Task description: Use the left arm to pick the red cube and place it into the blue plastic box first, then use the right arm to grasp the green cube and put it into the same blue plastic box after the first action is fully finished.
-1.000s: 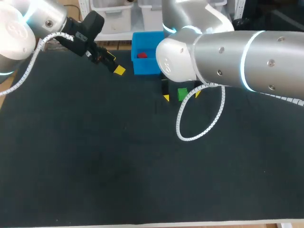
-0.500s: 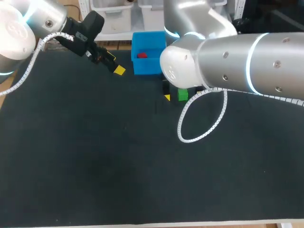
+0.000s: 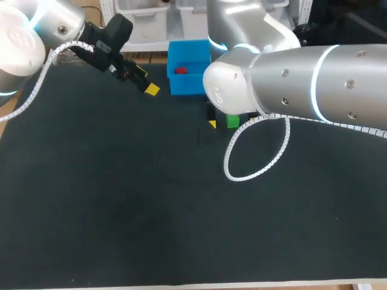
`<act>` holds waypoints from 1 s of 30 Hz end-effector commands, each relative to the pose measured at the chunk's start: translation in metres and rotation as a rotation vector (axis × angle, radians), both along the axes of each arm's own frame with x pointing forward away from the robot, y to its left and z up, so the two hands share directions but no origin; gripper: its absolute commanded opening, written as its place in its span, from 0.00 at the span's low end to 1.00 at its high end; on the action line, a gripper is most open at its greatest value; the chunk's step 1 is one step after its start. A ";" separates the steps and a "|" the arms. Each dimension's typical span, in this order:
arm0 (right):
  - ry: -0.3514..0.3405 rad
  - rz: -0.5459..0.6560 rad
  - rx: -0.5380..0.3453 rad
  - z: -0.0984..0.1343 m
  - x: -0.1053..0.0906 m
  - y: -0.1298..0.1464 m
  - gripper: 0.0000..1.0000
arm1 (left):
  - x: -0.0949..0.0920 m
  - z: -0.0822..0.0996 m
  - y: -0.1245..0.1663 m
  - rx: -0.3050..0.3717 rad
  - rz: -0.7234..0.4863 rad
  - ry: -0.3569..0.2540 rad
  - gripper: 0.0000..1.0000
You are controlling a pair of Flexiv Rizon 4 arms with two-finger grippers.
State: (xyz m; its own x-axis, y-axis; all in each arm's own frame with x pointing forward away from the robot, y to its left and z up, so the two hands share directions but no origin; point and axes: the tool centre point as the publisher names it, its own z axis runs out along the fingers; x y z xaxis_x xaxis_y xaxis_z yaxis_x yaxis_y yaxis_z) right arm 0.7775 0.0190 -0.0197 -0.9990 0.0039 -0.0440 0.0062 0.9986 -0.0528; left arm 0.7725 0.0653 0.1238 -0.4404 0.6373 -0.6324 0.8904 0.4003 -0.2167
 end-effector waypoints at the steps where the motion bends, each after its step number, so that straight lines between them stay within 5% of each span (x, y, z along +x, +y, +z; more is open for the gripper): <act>1: -0.001 -0.011 0.005 -0.001 0.001 -0.003 1.00 | 0.000 -0.001 0.001 -0.004 -0.003 -0.003 1.00; 3: -0.001 -0.015 0.009 -0.002 0.002 -0.004 0.35 | 0.000 -0.001 0.001 -0.004 -0.003 -0.003 1.00; 5: 0.001 -0.017 0.011 -0.003 0.002 -0.005 0.00 | 0.000 -0.001 0.001 -0.004 -0.003 -0.003 1.00; 30: 0.005 0.021 -0.021 0.016 -0.003 -0.011 0.00 | 0.000 -0.001 0.001 -0.004 -0.003 -0.003 1.00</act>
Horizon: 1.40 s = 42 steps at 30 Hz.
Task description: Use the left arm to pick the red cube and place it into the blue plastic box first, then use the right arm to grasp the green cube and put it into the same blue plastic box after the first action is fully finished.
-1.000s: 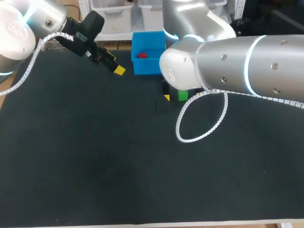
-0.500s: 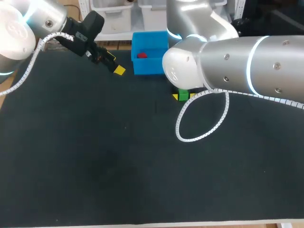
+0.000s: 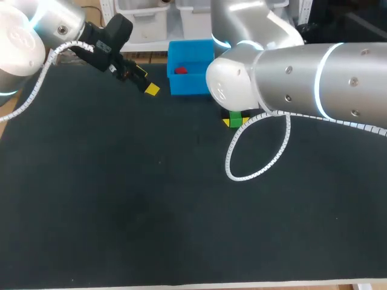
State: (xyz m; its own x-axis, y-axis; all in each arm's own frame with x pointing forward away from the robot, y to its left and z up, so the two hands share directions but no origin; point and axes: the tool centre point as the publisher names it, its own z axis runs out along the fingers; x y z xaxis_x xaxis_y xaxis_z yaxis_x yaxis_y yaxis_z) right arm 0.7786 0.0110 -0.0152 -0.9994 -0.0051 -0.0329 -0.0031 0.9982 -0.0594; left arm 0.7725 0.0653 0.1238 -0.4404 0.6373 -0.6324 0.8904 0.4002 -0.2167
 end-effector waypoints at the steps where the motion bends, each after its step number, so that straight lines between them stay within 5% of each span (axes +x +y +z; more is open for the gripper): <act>1: -0.008 0.017 -0.018 0.015 -0.004 -0.004 0.00 | 0.000 -0.001 0.001 -0.004 -0.003 -0.003 1.00; 25: -0.105 0.112 -0.001 0.090 0.018 -0.018 0.00 | 0.000 -0.001 0.001 -0.004 -0.003 -0.003 1.00; 42: -0.163 0.205 0.047 0.115 0.073 -0.018 0.00 | 0.000 -0.001 0.001 -0.004 -0.003 -0.003 1.00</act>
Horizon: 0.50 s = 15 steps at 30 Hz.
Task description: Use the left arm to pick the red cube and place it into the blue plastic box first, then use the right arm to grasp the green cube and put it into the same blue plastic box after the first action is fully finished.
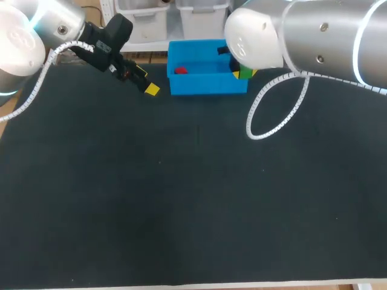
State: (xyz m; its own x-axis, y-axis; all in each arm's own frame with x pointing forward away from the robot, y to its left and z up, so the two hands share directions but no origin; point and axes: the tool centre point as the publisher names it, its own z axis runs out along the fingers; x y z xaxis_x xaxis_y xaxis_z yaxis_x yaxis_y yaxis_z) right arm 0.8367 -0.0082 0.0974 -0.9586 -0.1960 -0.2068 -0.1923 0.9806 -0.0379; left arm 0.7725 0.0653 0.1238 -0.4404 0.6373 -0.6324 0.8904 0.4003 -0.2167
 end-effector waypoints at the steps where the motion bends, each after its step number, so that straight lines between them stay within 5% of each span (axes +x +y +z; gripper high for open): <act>1: 0.007 0.009 0.010 0.004 0.018 0.001 0.00 | 0.000 -0.001 0.001 -0.004 -0.003 -0.003 1.00; 15: -0.040 0.056 0.066 0.016 0.071 0.004 0.00 | 0.000 -0.001 0.001 -0.004 -0.003 -0.003 1.00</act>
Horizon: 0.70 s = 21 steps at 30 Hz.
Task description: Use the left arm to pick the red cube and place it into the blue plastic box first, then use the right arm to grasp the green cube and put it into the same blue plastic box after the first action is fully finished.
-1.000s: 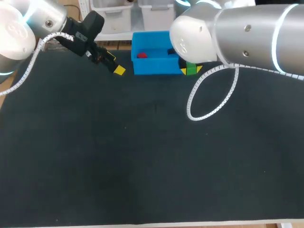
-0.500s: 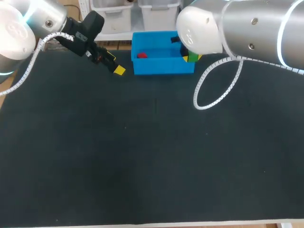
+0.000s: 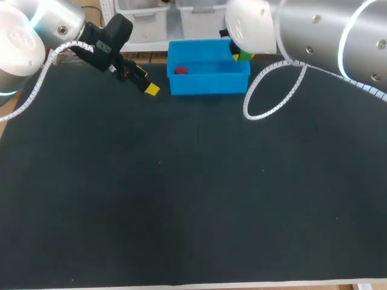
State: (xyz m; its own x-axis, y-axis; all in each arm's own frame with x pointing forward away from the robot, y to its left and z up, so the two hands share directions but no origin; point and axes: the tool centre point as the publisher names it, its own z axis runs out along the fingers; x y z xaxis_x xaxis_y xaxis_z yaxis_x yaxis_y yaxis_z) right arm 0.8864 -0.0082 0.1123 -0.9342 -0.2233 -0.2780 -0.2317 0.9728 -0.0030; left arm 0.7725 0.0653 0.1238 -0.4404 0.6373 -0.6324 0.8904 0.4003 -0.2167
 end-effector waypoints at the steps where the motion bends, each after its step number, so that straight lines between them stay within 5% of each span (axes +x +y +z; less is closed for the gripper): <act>1: 0.022 0.017 0.017 0.002 0.024 0.004 0.00 | 0.000 -0.001 0.001 -0.004 -0.003 -0.003 1.00; 21: 0.003 0.107 0.213 0.006 0.096 0.020 0.00 | 0.000 -0.001 0.001 -0.004 -0.003 -0.003 1.00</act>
